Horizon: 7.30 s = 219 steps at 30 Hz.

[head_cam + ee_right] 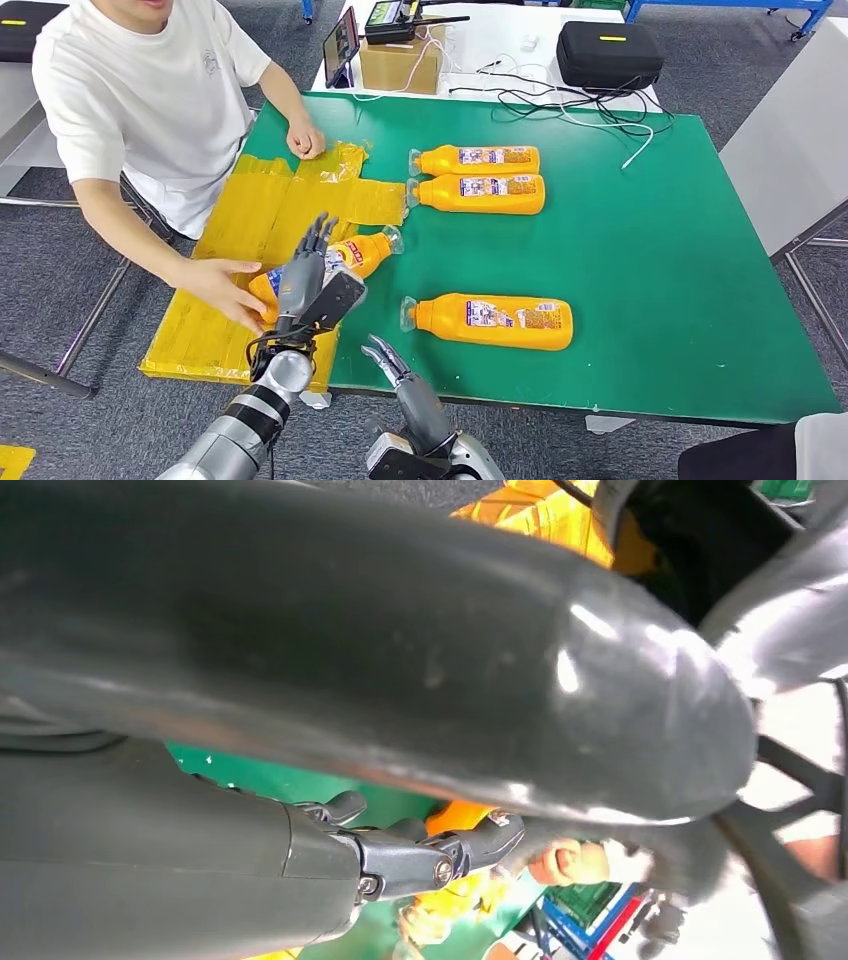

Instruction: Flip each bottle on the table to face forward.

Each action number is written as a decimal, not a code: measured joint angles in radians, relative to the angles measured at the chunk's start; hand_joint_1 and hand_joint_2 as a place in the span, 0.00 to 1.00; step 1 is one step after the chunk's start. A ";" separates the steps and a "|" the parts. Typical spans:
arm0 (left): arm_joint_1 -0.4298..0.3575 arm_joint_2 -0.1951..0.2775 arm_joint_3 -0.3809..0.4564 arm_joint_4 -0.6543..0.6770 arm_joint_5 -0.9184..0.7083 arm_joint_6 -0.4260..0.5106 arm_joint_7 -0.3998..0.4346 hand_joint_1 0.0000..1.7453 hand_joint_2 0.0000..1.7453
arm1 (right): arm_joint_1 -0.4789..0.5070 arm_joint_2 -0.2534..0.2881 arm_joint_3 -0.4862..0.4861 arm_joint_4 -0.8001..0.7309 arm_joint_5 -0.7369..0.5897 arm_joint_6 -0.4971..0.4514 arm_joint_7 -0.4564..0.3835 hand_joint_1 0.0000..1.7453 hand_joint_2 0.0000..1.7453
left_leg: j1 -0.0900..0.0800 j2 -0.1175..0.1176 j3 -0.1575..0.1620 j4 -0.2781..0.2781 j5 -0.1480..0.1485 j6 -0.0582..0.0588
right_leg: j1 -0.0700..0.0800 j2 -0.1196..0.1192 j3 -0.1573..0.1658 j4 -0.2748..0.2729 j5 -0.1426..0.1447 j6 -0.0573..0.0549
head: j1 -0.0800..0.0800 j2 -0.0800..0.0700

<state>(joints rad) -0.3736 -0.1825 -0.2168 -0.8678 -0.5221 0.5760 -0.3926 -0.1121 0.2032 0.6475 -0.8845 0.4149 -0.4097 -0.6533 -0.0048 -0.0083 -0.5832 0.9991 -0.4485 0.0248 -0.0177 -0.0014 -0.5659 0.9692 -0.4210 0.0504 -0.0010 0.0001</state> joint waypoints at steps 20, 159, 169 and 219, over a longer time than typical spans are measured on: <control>0.329 0.010 -0.030 -0.557 0.138 0.014 0.010 0.00 1.00 | 0.067 -0.191 -0.267 -0.340 0.791 -0.232 0.490 0.00 1.00 | -0.001 0.000 -0.003 0.000 -0.001 0.000 | -0.001 0.000 -0.003 -0.001 0.000 0.000 | 0.000 0.000; 0.427 0.052 -0.227 -0.725 1.053 -0.515 -0.150 0.91 1.00 | -0.077 -0.042 0.073 -0.205 -0.060 0.074 0.079 0.00 0.00 | 0.000 0.006 -0.005 0.000 -0.001 0.000 | 0.000 0.005 -0.008 0.000 0.003 -0.002 | 0.000 0.000; 0.403 0.043 -0.187 -0.737 0.689 -0.183 -0.275 1.00 1.00 | -0.048 -0.043 0.072 -0.198 -0.021 0.041 0.068 0.00 0.00 | 0.000 0.005 -0.005 0.000 -0.001 0.000 | 0.000 0.004 -0.008 0.000 0.003 -0.002 | 0.000 0.000; -0.145 0.049 0.362 0.358 -0.513 -0.113 0.108 0.00 0.00 | 0.021 -0.043 -0.024 -0.191 0.034 0.052 0.066 0.00 0.00 | 0.000 -0.001 0.003 0.000 0.002 0.000 | 0.000 -0.001 0.003 0.000 0.002 -0.002 | 0.000 0.000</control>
<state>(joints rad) -0.5184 -0.1332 0.1448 -0.5096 -1.0346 0.4634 -0.2850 -0.0913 0.1600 0.6239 -1.0758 0.4485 -0.3574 -0.5870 -0.0051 -0.0093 -0.5801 0.9988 -0.4468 0.0244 -0.0180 -0.0020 -0.5631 0.9693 -0.4187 0.0482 -0.0010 0.0001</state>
